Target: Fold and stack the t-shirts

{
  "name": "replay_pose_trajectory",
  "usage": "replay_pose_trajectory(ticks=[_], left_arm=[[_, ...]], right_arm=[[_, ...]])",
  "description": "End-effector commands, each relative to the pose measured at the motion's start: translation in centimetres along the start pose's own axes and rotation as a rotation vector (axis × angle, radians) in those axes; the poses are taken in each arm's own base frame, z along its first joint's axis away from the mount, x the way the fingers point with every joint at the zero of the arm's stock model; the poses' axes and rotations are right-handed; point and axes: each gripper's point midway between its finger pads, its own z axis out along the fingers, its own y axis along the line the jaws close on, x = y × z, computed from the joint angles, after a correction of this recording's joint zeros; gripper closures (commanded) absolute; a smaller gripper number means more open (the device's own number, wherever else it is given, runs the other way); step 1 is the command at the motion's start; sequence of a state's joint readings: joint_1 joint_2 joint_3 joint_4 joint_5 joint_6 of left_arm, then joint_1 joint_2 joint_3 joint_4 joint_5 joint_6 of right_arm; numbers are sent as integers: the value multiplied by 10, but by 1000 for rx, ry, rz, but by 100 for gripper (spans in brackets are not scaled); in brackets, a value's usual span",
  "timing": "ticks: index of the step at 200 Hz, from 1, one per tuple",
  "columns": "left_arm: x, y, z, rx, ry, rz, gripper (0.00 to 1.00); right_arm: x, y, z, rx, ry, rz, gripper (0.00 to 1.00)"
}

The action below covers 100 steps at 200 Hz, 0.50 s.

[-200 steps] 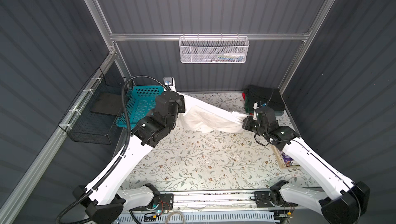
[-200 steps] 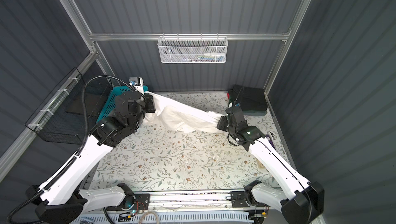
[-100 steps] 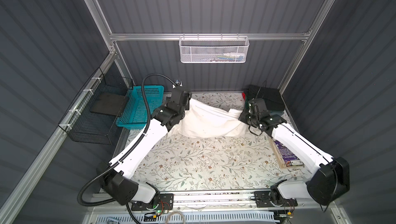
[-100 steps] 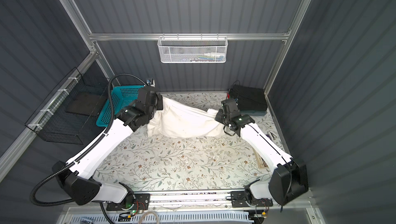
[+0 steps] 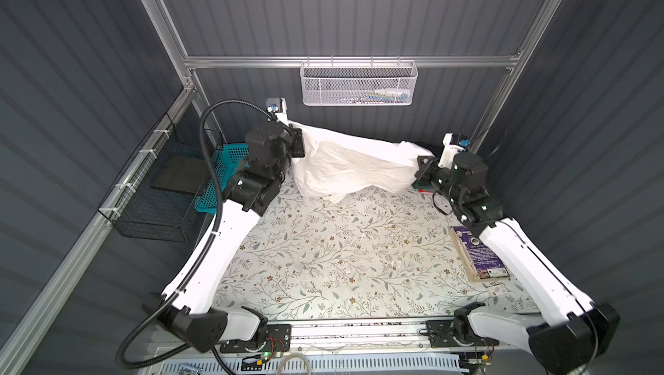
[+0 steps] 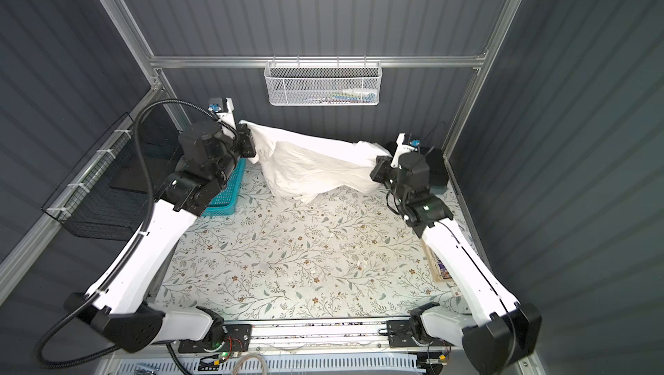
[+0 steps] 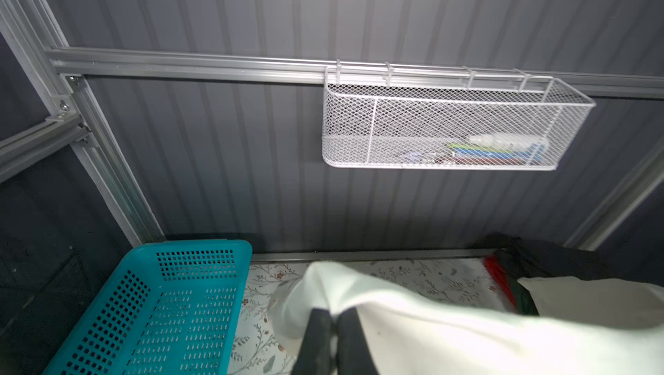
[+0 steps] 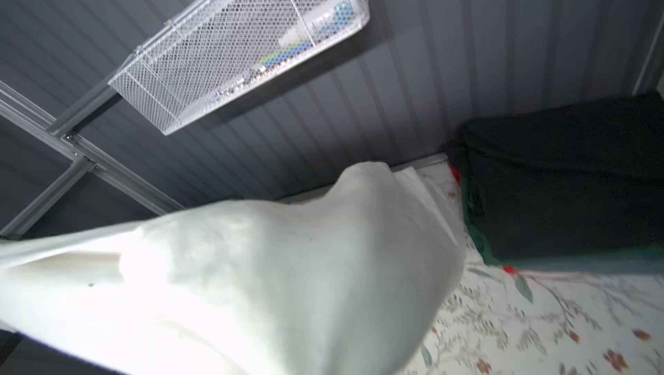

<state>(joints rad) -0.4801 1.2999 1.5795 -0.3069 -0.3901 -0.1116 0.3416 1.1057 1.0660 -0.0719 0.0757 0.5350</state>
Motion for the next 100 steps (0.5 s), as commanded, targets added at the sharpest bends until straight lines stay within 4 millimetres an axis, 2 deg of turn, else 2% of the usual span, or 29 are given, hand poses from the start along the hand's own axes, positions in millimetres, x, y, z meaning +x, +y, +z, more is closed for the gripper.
replay_pose_trajectory(ticks=[1, 24, 28, 36, 50, 59, 76, 84, 100], left_arm=[[22, -5, -25, 82, -11, -85, 100], [88, 7, -49, 71, 115, -136, 100], [102, 9, -53, 67, 141, -145, 100], [123, 14, -63, 60, 182, -170, 100], [165, 17, -78, 73, 270, -201, 100], [190, 20, -87, 74, 333, -221, 100], [232, 23, -103, 77, 437, -249, 100], [247, 26, -110, 68, 472, -271, 100], [273, 33, -125, 46, 532, -302, 100]], right_arm=[[29, -23, -27, 16, -33, 64, 100], [88, -54, -52, 81, 33, 118, 100], [95, -57, -56, 84, 35, 127, 96], [114, -67, -64, 107, 59, 140, 92], [137, -81, -73, 144, 95, 181, 86], [151, -92, -79, 178, 127, 217, 74], [163, -107, -91, 233, 143, 248, 45], [164, -115, -97, 265, 128, 260, 37], [157, -122, -106, 293, 88, 265, 39]])
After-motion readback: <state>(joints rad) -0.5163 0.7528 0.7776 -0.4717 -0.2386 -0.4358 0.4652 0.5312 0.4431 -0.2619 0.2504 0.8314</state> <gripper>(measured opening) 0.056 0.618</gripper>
